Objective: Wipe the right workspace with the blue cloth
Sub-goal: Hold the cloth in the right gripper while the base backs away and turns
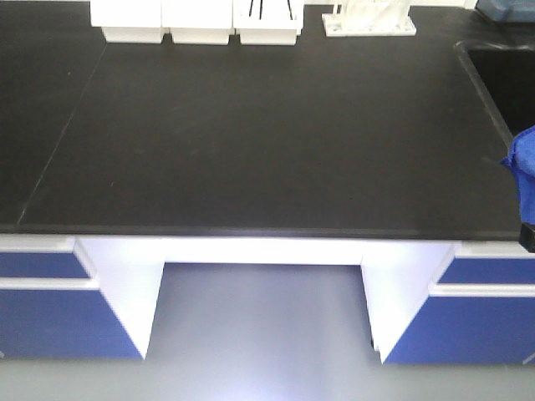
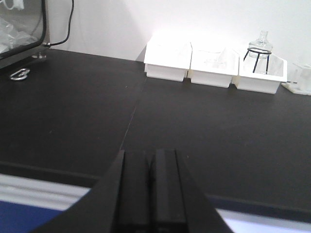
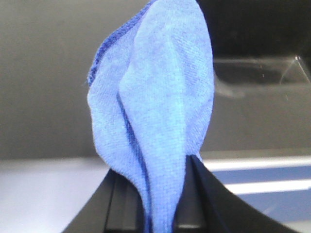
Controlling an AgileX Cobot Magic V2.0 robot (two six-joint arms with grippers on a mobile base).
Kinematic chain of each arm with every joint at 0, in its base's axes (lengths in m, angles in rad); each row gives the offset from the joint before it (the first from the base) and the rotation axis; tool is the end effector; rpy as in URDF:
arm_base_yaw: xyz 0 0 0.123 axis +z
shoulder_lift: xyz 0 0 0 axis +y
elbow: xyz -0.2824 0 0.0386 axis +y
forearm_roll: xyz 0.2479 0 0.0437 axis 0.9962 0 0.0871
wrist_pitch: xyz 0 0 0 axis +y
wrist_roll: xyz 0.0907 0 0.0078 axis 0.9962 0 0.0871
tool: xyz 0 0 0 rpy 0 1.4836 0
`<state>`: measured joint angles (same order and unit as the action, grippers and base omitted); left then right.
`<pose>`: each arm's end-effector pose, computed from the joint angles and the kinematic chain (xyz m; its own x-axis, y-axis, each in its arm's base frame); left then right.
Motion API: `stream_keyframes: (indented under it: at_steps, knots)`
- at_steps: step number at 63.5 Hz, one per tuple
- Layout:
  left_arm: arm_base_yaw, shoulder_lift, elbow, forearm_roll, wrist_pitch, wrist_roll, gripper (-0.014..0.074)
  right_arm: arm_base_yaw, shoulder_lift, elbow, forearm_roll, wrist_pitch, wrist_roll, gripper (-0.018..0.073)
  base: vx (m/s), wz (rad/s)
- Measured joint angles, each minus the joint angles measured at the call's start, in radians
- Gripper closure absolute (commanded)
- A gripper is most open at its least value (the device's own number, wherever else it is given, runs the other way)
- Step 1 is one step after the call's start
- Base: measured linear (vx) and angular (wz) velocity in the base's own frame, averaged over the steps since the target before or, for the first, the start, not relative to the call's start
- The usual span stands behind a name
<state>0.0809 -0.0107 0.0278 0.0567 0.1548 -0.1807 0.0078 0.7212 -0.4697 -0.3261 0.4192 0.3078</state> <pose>0.0563 0.0054 0.1902 -0.0723 -0.1306 -0.9888 -0.0992 0.9874 -0.1232 0.1407 -0.0108 0.2708 -0.5335 0.0040 -0.8458 0.1069 0.9923 -0.0627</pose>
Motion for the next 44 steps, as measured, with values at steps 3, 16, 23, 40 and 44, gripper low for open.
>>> stream_keyframes:
  at_steps: [3, 16, 23, 40, 44]
  knots:
    - [0.000, 0.000, 0.000, 0.000, 0.000, 0.000, 0.0602, 0.000, 0.000, 0.000, 0.000, 0.000, 0.000, 0.0567, -0.32, 0.06]
    - [0.000, 0.000, 0.000, 0.000, 0.000, 0.000, 0.0602, 0.000, 0.000, 0.000, 0.000, 0.001, 0.000, 0.0567, -0.34, 0.05]
    - [0.000, 0.000, 0.000, 0.000, 0.000, 0.000, 0.0602, 0.000, 0.000, 0.000, 0.000, 0.001, 0.000, 0.0567, -0.36, 0.04]
    - [0.000, 0.000, 0.000, 0.000, 0.000, 0.000, 0.0602, 0.000, 0.000, 0.000, 0.000, 0.002, 0.000, 0.0567, -0.37, 0.03]
    - [0.000, 0.000, 0.000, 0.000, 0.000, 0.000, 0.0602, 0.000, 0.000, 0.000, 0.000, 0.004, 0.000, 0.0567, -0.38, 0.02]
